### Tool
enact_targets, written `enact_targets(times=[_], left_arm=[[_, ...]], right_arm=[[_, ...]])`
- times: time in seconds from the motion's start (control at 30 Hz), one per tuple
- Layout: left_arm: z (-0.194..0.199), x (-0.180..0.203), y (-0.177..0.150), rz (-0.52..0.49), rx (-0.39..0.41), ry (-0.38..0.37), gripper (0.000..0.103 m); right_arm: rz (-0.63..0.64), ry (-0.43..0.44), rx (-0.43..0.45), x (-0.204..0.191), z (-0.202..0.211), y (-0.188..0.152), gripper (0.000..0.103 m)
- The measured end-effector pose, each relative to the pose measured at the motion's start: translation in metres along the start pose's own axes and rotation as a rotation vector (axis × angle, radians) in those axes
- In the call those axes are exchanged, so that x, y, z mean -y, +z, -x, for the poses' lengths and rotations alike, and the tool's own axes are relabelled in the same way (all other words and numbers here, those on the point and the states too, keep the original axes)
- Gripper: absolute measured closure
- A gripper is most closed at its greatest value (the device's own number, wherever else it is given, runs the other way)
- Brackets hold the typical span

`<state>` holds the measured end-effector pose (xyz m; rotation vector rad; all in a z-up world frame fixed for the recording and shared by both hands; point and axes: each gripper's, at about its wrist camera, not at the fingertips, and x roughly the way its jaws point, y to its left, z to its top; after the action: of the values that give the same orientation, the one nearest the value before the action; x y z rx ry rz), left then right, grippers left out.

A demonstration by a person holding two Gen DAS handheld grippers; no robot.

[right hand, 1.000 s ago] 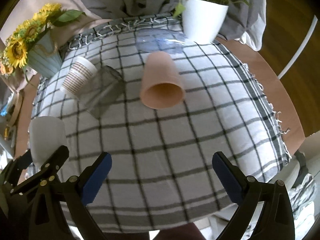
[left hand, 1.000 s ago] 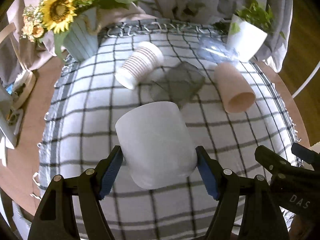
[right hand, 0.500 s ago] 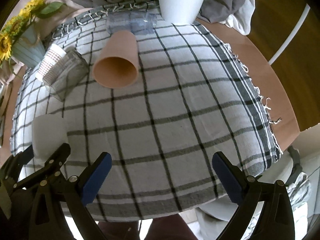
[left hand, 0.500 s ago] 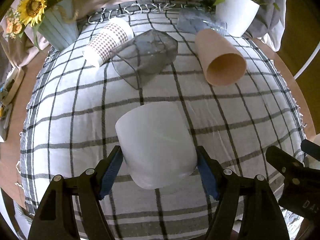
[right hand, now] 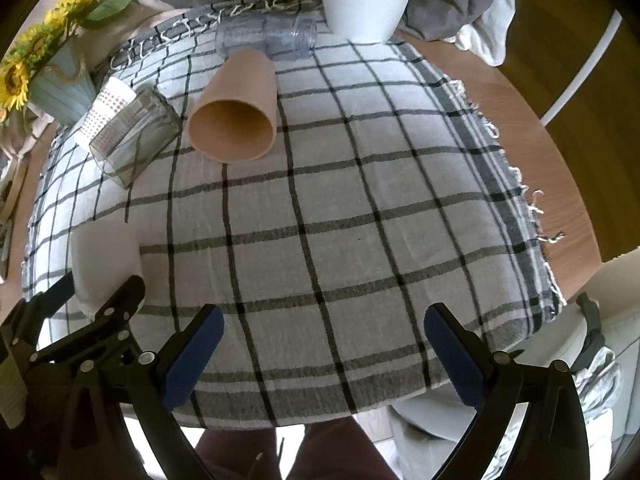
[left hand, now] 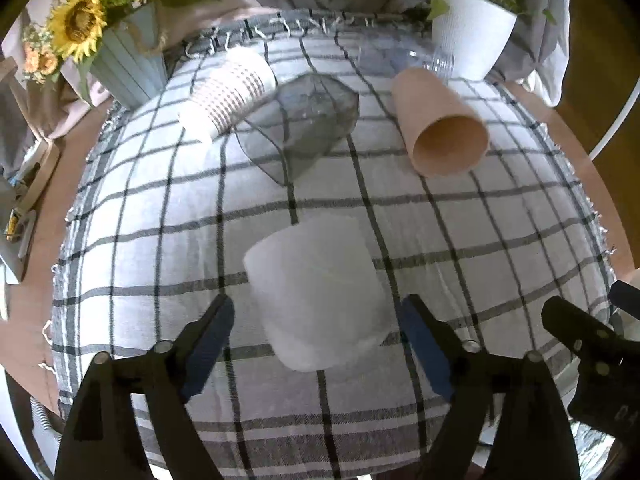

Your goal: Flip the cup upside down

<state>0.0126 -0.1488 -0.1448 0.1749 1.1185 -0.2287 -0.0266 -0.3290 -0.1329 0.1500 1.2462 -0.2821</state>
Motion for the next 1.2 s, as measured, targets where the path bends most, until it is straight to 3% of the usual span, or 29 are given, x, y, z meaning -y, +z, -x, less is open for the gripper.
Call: enact_targets(times=[0.17,0.33,0.53,0.83,1.2], left_arm=[[0.026,-0.024,-0.005,0.091,0.004,0.009,0.01],[0.048,-0.062,-0.017,0.215,0.024,0.087,0.004],[0.042,-0.098,-0.037,0.297,-0.013,0.163,0.003],[0.027,-0.126,-0.056,0.351,-0.06,0.211,0.003],[0.013,-0.138,-0.061,0.369,-0.095,0.197,0.003]], right_arm=[[-0.024,0.001,0.039,-0.002,0.02,0.0,0.002],[0.005,0.09,0.014,-0.023,0.023,-0.001,0.002],[0.128,0.184,0.008,-0.069,0.022,-0.007,0.003],[0.292,0.266,-0.033,-0.128,-0.003,-0.005,0.012],[0.32,0.273,-0.08,-0.153,-0.034,-0.003,0.027]])
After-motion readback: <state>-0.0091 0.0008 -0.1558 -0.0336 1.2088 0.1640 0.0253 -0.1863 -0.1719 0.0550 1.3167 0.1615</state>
